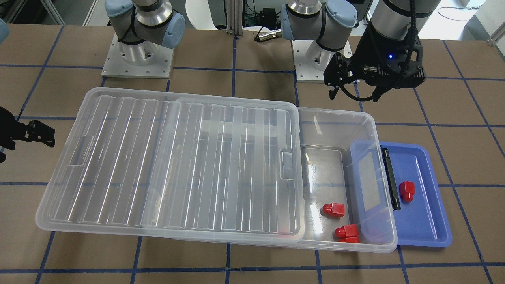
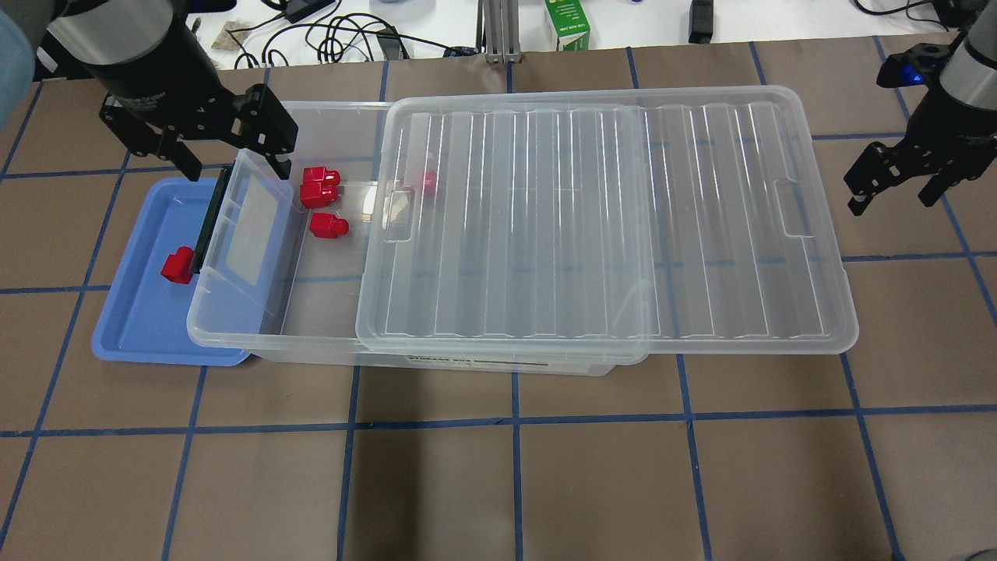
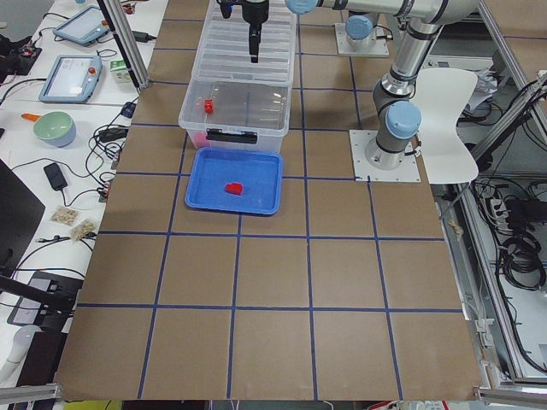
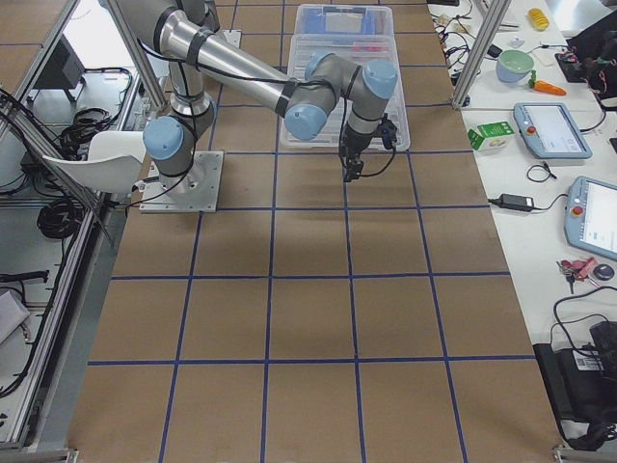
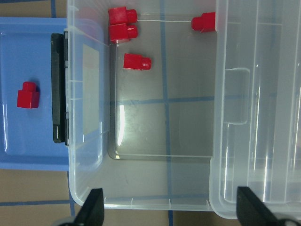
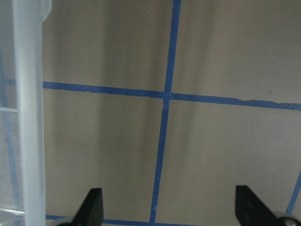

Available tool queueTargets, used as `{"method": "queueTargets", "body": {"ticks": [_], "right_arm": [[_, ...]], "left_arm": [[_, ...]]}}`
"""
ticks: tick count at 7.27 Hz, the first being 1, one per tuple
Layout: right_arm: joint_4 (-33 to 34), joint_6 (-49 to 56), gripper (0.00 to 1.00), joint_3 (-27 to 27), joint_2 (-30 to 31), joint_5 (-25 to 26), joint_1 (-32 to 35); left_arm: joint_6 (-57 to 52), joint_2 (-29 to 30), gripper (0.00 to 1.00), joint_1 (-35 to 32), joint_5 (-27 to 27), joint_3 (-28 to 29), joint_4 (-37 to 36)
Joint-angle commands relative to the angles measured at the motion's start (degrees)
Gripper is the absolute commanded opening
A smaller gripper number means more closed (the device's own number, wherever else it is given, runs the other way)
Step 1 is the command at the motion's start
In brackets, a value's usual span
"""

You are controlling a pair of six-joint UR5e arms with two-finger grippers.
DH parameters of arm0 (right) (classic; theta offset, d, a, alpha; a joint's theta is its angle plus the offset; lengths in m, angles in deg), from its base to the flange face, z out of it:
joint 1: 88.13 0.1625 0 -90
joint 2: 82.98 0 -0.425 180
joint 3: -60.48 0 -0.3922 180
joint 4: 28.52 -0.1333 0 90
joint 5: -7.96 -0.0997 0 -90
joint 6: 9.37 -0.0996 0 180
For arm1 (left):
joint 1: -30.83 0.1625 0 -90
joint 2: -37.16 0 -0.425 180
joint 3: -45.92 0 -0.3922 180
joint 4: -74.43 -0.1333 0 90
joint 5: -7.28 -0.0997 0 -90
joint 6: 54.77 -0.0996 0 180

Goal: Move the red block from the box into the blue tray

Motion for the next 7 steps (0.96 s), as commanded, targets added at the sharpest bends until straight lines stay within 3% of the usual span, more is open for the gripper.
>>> {"method": "queueTargets", "body": {"ticks": [1,5,7], "right_arm": [[0.2,-0.4,1.0,0.4,-0.1,-2.0,1.0],[0.1,-4.1,1.0,0.9,-0.5,-2.8,2.5],[0.2,-10.6,1.0,0.8,-0.6,-2.6,7.1]], "left_arm": [[-0.3,0.0,1.0,0.2,1.2,-1.6,-2.2],[-0.2,0.6,1.0,0.1,-2.5,-1.5,-3.8],[0.1,0.5,1.0,0.2,-2.1,-1.1,-3.7]]}}
